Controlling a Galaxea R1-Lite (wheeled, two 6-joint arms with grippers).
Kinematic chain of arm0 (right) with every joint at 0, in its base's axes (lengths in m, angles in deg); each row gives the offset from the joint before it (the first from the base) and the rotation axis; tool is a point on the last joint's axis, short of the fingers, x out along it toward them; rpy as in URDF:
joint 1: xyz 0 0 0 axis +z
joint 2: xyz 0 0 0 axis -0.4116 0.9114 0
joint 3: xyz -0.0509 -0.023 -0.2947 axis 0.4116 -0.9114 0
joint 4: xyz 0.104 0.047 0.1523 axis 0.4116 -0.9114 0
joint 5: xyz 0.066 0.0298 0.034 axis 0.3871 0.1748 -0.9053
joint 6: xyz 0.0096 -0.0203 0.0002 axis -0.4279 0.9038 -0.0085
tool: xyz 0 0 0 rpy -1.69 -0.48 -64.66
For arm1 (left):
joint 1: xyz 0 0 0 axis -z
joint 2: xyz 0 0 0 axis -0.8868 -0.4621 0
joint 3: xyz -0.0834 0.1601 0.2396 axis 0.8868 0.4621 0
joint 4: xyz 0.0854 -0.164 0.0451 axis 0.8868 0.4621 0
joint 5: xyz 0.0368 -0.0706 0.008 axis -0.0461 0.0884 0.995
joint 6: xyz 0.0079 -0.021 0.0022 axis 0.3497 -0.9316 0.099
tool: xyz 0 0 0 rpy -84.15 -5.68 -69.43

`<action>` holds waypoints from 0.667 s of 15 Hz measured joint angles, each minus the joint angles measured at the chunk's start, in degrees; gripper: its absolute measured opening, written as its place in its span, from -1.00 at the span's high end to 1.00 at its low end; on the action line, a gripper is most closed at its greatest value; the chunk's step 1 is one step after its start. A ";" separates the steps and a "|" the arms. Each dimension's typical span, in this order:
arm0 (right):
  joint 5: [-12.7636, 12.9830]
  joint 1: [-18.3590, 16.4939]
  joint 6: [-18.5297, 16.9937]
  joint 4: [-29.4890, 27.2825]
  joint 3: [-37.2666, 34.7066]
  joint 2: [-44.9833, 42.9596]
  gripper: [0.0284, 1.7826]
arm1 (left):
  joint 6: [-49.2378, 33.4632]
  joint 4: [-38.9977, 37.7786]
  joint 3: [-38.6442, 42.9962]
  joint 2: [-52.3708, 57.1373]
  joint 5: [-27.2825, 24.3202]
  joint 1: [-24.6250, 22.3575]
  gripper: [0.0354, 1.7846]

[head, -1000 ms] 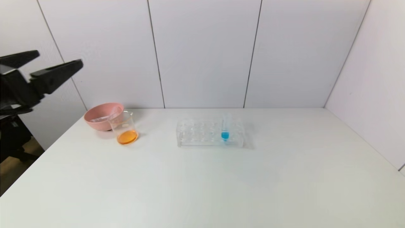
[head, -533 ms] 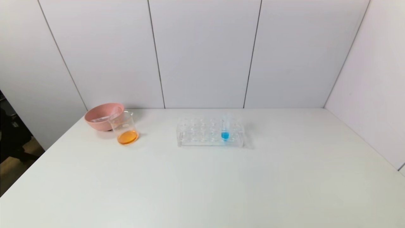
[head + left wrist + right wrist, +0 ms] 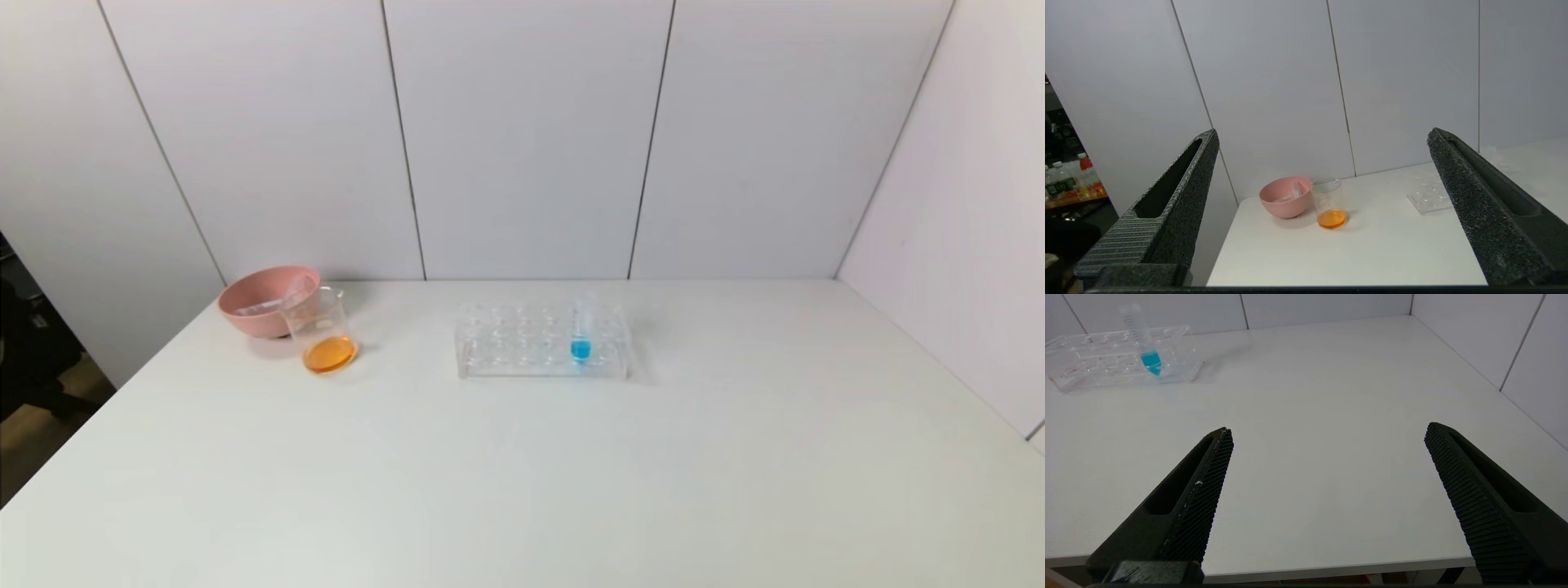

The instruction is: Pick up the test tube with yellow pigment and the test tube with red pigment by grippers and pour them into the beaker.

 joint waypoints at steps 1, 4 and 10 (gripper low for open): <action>0.00 0.00 0.00 0.00 0.00 0.00 -0.92 | -0.77 -0.20 2.40 2.15 0.33 0.11 -0.99; 0.00 0.00 0.02 0.02 0.00 0.00 -0.92 | -2.17 -3.51 10.84 5.67 1.62 0.22 -0.99; 0.00 0.00 0.00 0.02 0.00 0.00 -0.92 | -6.61 -6.97 35.65 6.96 4.07 0.22 -0.99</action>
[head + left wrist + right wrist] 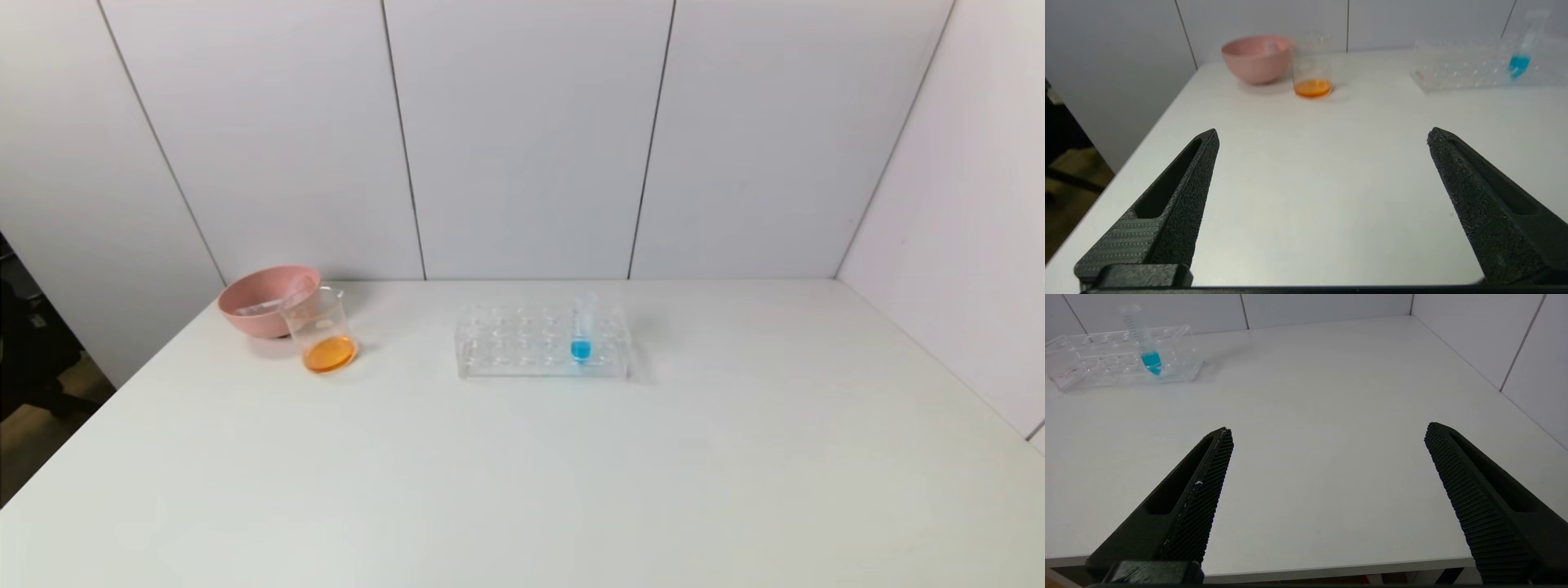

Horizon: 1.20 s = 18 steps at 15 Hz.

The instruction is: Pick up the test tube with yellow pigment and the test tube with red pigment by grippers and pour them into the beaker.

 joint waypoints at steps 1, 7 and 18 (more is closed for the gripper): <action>0.00 0.00 0.00 0.00 0.00 0.00 -0.92 | -1.17 1.65 1.21 0.02 1.40 0.00 -0.99; 0.01 0.00 0.05 -0.02 0.00 0.00 -0.92 | -6.33 0.67 2.39 0.02 2.08 0.00 -0.99; 0.09 0.00 0.00 0.00 0.00 0.00 -0.92 | -6.36 0.67 2.41 0.00 2.06 0.00 -0.99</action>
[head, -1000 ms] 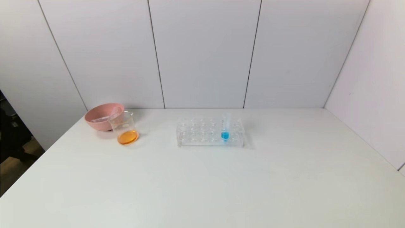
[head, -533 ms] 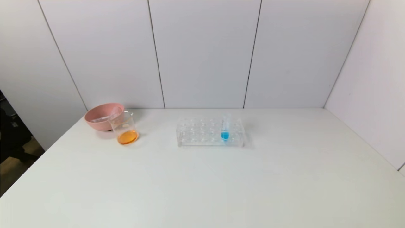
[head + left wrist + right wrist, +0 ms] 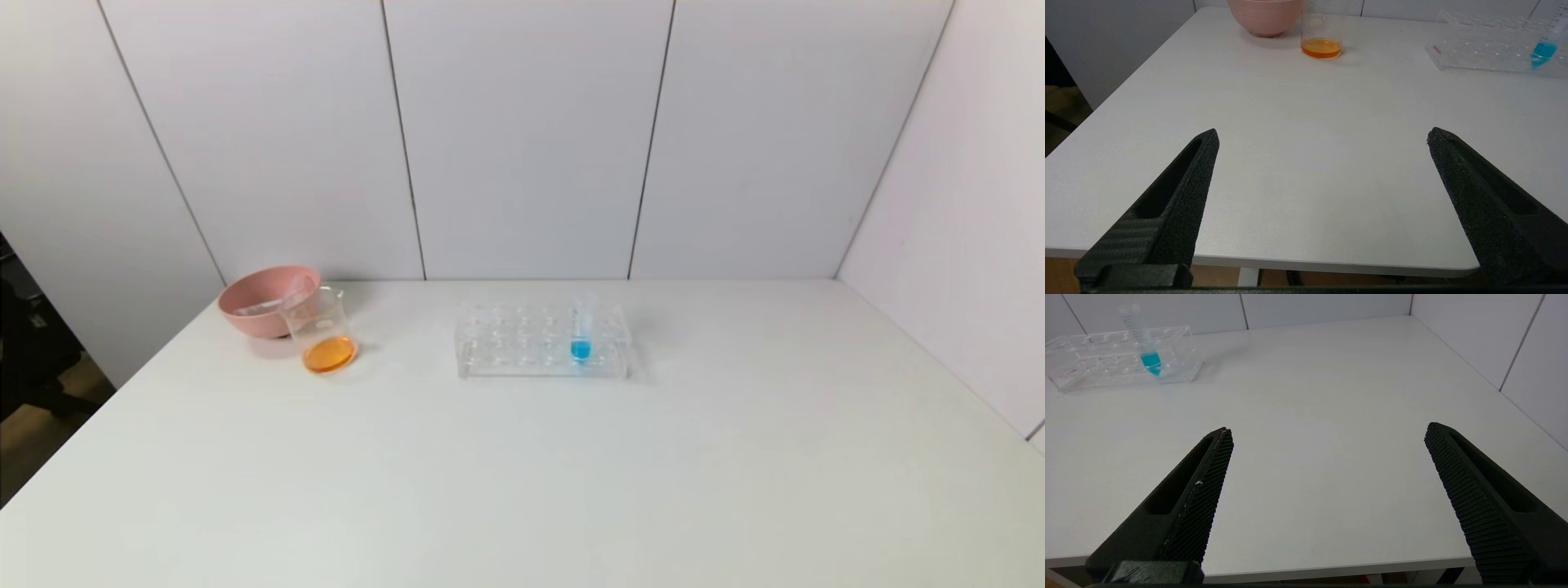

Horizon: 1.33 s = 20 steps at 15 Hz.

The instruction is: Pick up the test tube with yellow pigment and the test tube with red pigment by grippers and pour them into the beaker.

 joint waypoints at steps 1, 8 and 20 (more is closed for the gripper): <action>-0.02 0.00 0.00 0.00 0.00 0.00 -0.92 | 0.00 0.00 0.00 0.00 0.00 0.00 -0.99; 0.00 0.00 0.07 0.00 0.00 0.00 -0.92 | 0.01 0.00 0.00 0.00 -0.02 0.00 -0.99; 0.00 0.00 -0.43 0.13 0.00 0.00 -0.92 | 0.11 0.00 0.00 0.00 -0.02 0.00 -0.99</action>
